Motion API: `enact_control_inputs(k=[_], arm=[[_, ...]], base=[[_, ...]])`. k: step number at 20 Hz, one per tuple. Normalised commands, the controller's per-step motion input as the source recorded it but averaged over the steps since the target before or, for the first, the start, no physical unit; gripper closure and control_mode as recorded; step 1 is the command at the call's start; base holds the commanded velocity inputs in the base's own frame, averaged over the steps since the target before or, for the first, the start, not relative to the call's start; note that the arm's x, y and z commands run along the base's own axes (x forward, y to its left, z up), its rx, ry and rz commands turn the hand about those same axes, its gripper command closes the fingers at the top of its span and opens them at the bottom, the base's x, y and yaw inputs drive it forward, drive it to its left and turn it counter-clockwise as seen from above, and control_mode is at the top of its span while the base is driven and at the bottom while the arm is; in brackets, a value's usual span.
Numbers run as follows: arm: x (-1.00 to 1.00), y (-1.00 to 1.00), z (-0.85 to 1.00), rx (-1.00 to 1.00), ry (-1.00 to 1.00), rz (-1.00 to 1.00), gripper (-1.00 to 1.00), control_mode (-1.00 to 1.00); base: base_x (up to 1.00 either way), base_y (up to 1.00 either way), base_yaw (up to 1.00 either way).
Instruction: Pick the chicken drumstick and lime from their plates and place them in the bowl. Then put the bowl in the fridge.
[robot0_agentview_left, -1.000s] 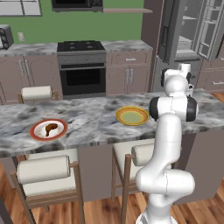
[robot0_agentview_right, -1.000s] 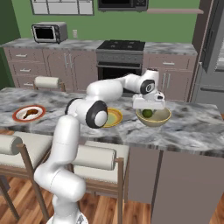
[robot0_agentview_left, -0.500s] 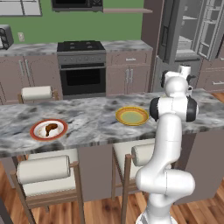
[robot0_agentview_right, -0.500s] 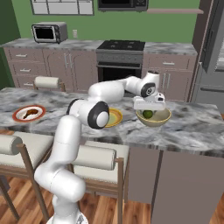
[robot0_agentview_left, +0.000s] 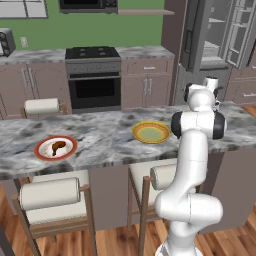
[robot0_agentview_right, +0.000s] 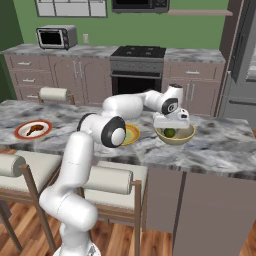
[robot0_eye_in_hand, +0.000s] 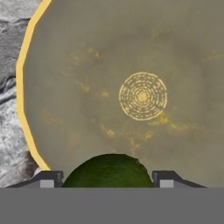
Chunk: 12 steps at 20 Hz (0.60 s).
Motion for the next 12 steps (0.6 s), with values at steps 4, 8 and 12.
enact_control_inputs(k=[4, 8, 12], arm=[[0.06, -0.03, -0.06, 0.0, 0.0, 0.0, 1.0, -1.0], [0.1, -0.03, -0.03, 0.0, 0.0, 0.0, 1.0, -1.0], [0.13, -0.01, -0.03, 0.0, 0.0, 0.0, -1.0, -1.0]], base=[[0.0, 0.0, 0.0], [0.0, 0.0, 0.0], [0.0, 0.0, 0.0]])
